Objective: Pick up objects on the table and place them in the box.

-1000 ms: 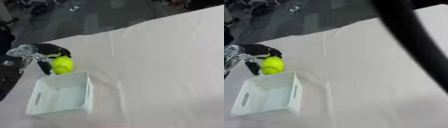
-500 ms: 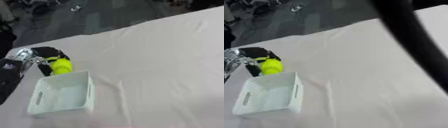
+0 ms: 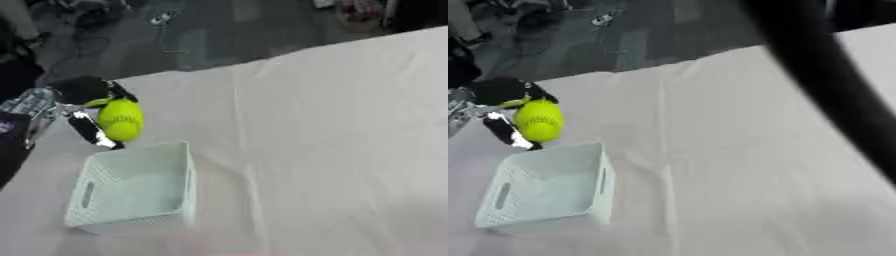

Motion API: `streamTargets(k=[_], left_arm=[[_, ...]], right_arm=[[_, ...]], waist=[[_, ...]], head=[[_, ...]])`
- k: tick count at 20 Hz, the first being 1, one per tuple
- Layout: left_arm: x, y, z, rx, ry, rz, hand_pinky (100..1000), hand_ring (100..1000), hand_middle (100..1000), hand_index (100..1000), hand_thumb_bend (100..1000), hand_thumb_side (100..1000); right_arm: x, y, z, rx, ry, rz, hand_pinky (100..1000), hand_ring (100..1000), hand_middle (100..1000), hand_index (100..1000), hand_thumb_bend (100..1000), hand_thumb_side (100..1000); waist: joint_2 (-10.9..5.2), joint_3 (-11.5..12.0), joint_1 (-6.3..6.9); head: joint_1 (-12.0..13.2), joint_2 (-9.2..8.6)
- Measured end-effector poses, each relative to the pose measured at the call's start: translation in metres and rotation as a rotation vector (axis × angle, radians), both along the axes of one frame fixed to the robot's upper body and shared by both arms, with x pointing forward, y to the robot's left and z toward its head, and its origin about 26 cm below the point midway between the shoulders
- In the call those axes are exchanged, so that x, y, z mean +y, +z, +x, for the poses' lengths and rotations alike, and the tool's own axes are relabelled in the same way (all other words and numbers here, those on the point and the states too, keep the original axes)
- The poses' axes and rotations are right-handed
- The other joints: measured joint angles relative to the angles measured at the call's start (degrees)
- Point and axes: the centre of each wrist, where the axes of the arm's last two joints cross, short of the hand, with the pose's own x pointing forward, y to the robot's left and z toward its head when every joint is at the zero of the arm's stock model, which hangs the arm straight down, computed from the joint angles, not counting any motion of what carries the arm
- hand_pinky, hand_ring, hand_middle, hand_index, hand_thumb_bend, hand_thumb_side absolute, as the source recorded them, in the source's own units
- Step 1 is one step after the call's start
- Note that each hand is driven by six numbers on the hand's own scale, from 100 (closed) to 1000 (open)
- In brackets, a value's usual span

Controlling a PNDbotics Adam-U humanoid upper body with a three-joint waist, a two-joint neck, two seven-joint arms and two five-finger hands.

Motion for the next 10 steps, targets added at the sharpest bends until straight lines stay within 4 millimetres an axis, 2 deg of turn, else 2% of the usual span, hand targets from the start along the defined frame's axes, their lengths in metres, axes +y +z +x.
streamTargets(k=[6,10], left_arm=[[-0.007,0.020,-0.009,-0.061,-0.084,0.025,100,100,155,425,100,637],[-0.022,0.031,-0.016,-0.041,-0.165,0.024,100,100,153,423,100,639]], right_arm=[[-0.002,-0.006,-0.001,0.006,-0.024,-0.011,149,442,476,651,100,953],[-0.004,-0.010,-0.002,0.015,-0.037,-0.017,148,442,475,650,100,953]], waist=[[-0.57,1.02,-0.18],[-1.10,1.48,-0.20]], head=[[-0.20,0.02],[-0.22,0.38]])
